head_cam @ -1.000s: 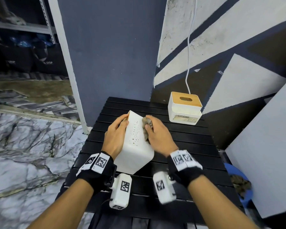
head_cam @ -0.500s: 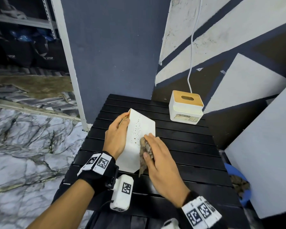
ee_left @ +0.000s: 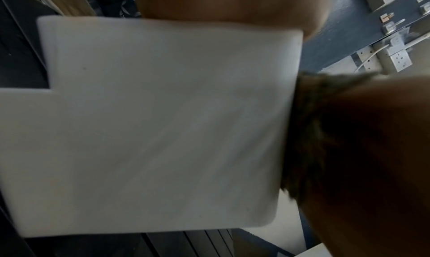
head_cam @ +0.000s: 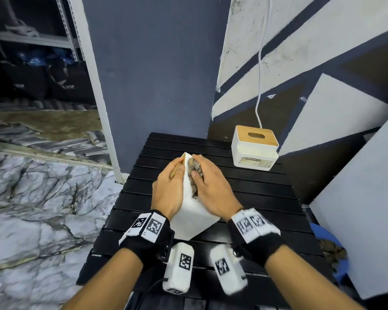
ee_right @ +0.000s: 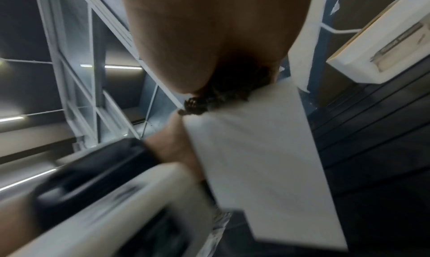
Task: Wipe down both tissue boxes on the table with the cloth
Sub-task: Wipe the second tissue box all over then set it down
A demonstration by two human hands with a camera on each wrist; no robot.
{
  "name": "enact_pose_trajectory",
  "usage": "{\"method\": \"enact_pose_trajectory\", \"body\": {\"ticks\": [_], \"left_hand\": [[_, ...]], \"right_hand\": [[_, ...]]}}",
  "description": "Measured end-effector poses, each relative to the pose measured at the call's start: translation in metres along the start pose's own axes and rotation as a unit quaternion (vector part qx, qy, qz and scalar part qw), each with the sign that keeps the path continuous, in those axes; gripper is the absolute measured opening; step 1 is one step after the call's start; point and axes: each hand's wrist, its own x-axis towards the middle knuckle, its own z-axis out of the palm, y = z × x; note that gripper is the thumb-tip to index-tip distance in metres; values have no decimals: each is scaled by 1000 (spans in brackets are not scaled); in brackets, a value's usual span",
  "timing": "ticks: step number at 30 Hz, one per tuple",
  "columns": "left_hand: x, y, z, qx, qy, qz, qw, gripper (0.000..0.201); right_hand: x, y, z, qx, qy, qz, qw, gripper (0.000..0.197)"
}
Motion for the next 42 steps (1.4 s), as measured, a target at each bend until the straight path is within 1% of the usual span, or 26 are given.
{"method": "enact_pose_trajectory", "body": {"ticks": [4, 6, 7, 9, 12, 15, 18, 21, 24, 27, 29, 31, 33, 39, 42], "left_hand": [[-5, 0, 0, -9, 4, 6, 1000, 32], [-8, 3, 2, -16, 3, 7, 1000, 32], [-10, 5, 3, -16, 4, 8, 1000, 32], [-12, 7, 5, -10, 1, 15, 1000, 32], [-16, 12, 9, 23, -17, 26, 999, 34], [-19, 15, 13, 40, -26, 26, 998, 35], [-19, 15, 15, 43, -26, 24, 998, 35], [-17, 11, 16, 45, -22, 17, 999, 34], [-16, 9, 17, 42, -17, 10, 999, 34], [-17, 10, 19, 39, -15, 14, 999, 32], [-17, 10, 18, 42, -18, 13, 999, 31], [-17, 9, 18, 42, -24, 16, 999, 32], [-17, 10, 16, 50, -35, 23, 998, 33], [-16, 12, 16, 66, -50, 24, 996, 35], [-17, 13, 16, 66, -47, 29, 996, 35]], "right_hand": [[-67, -17, 4, 20, -4, -35, 999, 46], [-83, -18, 7, 33, -4, -32, 999, 48], [-82, -16, 7, 36, -1, -26, 999, 47], [-66, -14, 5, 43, 6, -20, 999, 44], [-18, -1, -1, 65, 21, -13, 998, 36], [22, 12, -13, 56, -8, 37, 998, 41], [29, 17, -18, 57, -24, 50, 997, 44], [4, 12, -15, 62, -14, 33, 997, 44], [-43, 4, -9, 66, 13, 0, 998, 43], [-85, -4, -3, 76, 16, -6, 997, 45], [-91, -6, -1, 82, 18, -3, 996, 45], [-79, -5, -3, 87, 23, -1, 996, 44], [-55, -2, -7, 89, 26, 6, 996, 41], [25, 21, -21, 61, -23, 52, 997, 44], [33, 25, -22, 62, -29, 65, 996, 43]]}}
